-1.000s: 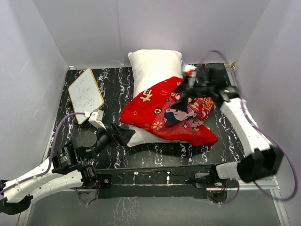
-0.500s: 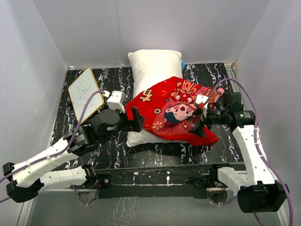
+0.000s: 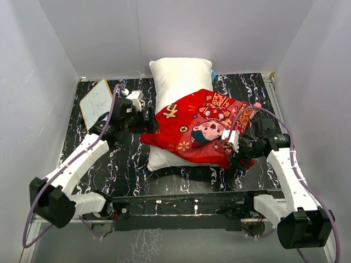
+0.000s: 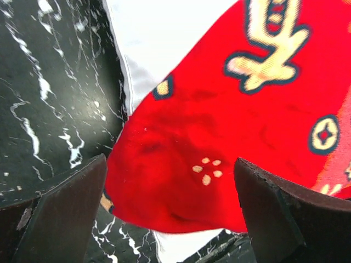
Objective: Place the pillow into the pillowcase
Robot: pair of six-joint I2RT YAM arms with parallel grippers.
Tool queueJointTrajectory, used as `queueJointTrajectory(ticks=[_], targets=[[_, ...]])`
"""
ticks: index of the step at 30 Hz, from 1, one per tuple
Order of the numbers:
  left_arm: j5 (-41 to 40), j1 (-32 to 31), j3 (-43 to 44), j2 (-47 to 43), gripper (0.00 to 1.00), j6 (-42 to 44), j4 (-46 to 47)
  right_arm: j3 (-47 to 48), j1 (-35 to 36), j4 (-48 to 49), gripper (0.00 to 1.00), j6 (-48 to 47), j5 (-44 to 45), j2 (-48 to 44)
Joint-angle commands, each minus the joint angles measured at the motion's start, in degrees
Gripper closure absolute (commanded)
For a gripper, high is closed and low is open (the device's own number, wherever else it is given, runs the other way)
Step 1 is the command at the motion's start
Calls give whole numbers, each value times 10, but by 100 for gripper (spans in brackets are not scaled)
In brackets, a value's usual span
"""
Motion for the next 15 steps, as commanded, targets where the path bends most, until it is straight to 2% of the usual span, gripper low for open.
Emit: queueJointTrajectory(ticks=[1, 2, 3, 5, 6, 7, 8, 9, 11, 15], targets=[[142, 26, -33, 23, 3, 6, 32, 38, 4, 0, 67, -1, 7, 2], [150, 28, -34, 31, 4, 6, 35, 57, 4, 5, 79, 6, 5, 3], [160, 31, -31, 41, 7, 8, 35, 81, 4, 12, 86, 17, 5, 6], [201, 37, -12, 65, 27, 14, 35, 157, 5, 42, 92, 54, 12, 20], [232, 40, 1, 77, 45, 14, 38, 200, 4, 60, 92, 85, 19, 31], [256, 42, 27, 88, 72, 11, 43, 243, 4, 79, 92, 106, 30, 44], [276, 42, 42, 96, 93, 8, 42, 293, 4, 100, 92, 130, 45, 60], [289, 43, 74, 98, 100, 6, 36, 344, 4, 122, 92, 158, 63, 76], [294, 44, 149, 99, 100, -1, 26, 442, 3, 187, 92, 216, 114, 106], [252, 44, 302, 51, 100, -19, 46, 588, 4, 317, 92, 290, 210, 139]])
